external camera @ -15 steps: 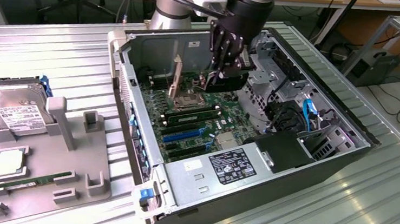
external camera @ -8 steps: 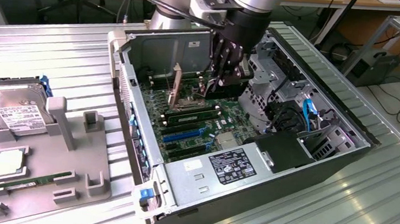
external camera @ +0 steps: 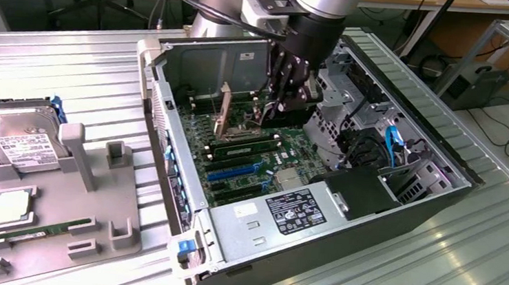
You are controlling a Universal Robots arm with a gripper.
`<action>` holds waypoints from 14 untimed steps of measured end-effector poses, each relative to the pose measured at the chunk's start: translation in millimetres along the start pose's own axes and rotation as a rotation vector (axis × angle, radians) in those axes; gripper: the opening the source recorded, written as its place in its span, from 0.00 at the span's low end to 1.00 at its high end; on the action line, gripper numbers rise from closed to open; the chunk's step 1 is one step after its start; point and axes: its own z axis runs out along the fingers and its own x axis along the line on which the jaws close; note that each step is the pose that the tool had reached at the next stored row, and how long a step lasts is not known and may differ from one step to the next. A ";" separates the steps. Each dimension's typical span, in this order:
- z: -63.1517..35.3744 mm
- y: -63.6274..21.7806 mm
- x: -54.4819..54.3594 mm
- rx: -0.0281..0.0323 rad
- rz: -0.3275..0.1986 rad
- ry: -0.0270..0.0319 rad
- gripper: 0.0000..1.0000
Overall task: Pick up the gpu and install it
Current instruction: 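Insert the gpu into the slot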
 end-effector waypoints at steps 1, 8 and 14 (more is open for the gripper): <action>0.2 0.1 0.4 0.0000 0.000 0.0000 0.26; 1.3 0.4 3.3 0.0000 0.000 0.0000 0.26; 2.4 0.7 5.1 0.0001 0.000 -0.0002 0.26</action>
